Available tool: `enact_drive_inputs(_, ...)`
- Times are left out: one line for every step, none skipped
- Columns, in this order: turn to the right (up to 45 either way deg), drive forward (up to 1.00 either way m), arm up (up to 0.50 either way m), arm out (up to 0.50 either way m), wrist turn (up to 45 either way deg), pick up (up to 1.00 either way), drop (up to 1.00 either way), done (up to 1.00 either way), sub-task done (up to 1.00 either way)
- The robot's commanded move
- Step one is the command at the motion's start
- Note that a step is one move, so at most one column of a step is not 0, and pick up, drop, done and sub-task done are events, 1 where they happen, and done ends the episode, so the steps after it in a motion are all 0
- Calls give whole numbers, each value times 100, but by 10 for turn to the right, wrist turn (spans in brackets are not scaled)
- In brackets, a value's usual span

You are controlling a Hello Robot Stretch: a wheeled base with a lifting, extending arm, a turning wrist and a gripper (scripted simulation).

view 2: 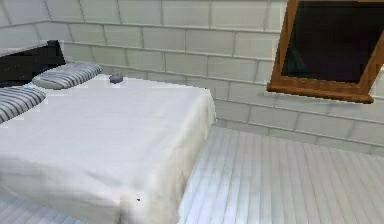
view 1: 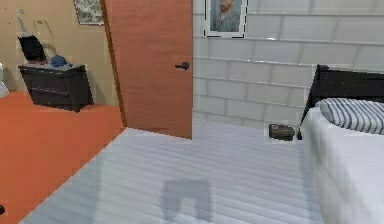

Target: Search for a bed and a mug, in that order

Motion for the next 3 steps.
enact_drive_inputs(150, 0, 0, 0, 0, 0, 0, 0, 0)
enact_drive_inputs(0, 55, 0, 0, 0, 0, 0, 0, 0)
enact_drive_inputs(-450, 0, 0, 0, 0, 0, 0, 0, 0)
